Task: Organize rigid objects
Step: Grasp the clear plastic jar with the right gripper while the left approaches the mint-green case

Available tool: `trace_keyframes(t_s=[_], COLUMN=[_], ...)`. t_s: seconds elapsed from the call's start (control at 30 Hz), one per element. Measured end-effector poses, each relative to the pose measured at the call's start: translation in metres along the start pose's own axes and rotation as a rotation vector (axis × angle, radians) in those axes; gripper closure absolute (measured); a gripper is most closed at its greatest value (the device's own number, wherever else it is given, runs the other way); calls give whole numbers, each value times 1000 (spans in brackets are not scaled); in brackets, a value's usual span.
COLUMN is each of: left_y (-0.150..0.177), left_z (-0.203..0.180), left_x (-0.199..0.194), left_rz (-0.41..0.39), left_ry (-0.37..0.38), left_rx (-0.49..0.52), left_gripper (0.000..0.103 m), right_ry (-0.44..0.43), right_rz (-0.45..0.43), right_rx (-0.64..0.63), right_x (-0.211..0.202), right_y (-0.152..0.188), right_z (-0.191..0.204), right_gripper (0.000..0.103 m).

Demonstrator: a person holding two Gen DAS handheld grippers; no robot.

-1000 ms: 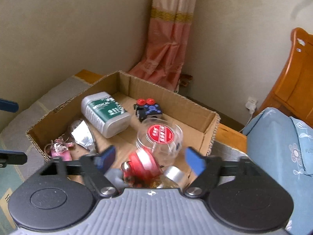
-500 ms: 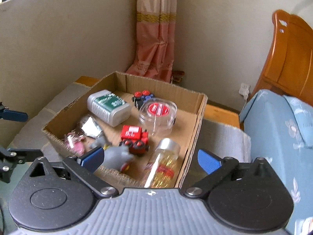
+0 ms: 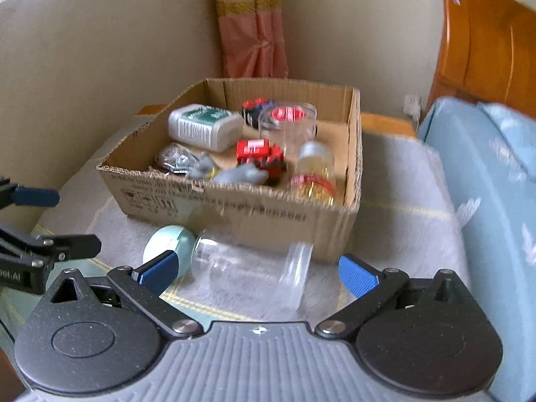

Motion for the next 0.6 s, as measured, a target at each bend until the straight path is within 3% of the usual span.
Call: trace_keyframes(t_s=[0.2,0.6], left_y=[12,18], left_z=[0,-1], left_x=[-1,8], left_rz=[-9,15], left_ry=[1,18], left_rx=[25,32], left_gripper=[3,3], right_ry=[-43,159], right_rz=[-10,8], right_rx=[97,100], right_x=[13,40], right_y=[7,14], right_z=[1,-6], right_gripper=[0,0])
Point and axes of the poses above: each gripper's, at about its wrist camera, not at the fingertips, and x roughly the way its jaws point, z to its left, y to its underside, the point moved 6 cm from there along x, roughly the way its jaws point, and after that the axes turned 11 degrees about -y, right-handed, at the moved point
